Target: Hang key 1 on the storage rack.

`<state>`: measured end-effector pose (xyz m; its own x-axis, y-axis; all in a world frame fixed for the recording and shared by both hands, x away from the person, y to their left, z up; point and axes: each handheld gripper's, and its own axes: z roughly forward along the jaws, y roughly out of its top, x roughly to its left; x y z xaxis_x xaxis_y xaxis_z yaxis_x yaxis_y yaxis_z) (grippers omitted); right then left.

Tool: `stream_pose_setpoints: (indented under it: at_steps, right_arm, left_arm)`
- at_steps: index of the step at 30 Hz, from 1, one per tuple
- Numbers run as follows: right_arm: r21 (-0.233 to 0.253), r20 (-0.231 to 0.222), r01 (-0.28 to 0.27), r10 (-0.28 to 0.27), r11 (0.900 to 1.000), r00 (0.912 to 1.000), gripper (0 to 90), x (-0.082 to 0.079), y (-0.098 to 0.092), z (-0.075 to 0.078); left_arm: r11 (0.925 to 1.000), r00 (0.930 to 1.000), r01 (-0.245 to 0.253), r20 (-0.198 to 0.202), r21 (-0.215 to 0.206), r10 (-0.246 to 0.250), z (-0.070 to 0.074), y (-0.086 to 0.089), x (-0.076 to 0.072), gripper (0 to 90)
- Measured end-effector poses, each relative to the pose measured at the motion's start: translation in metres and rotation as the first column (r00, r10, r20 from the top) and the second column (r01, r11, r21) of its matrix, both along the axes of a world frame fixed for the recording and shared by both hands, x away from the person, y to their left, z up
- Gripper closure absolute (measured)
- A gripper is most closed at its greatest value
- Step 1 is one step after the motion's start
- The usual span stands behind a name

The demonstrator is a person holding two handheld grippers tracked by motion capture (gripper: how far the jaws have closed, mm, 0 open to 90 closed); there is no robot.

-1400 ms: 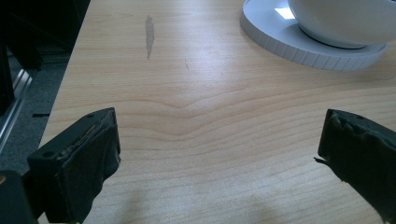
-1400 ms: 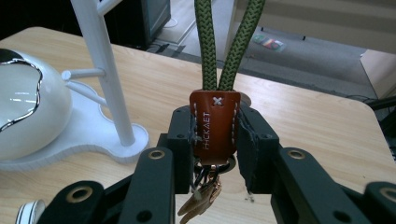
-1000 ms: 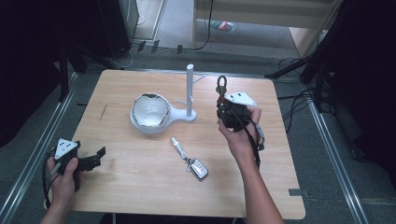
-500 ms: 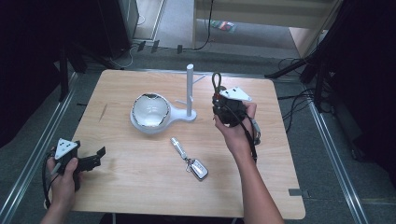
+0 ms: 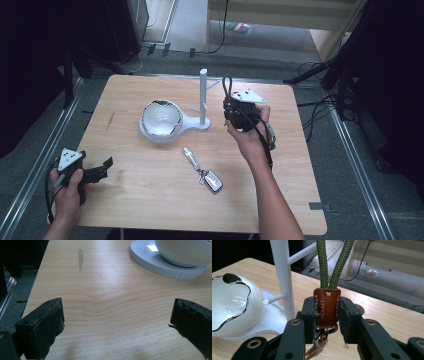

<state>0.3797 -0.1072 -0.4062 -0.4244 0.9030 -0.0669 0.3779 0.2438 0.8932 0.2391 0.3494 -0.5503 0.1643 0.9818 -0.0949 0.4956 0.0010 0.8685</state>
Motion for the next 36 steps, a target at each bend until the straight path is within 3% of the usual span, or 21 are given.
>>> stream_pose_setpoints:
  at_steps: [36]
  right_arm:
    - [0.019,-0.05,-0.055,0.056,0.998,0.9972,69.3,0.018,0.012,-0.009]
  left_arm:
    - [1.0,1.0,0.001,0.001,-0.001,-0.001,0.0,0.0,0.0,0.0]
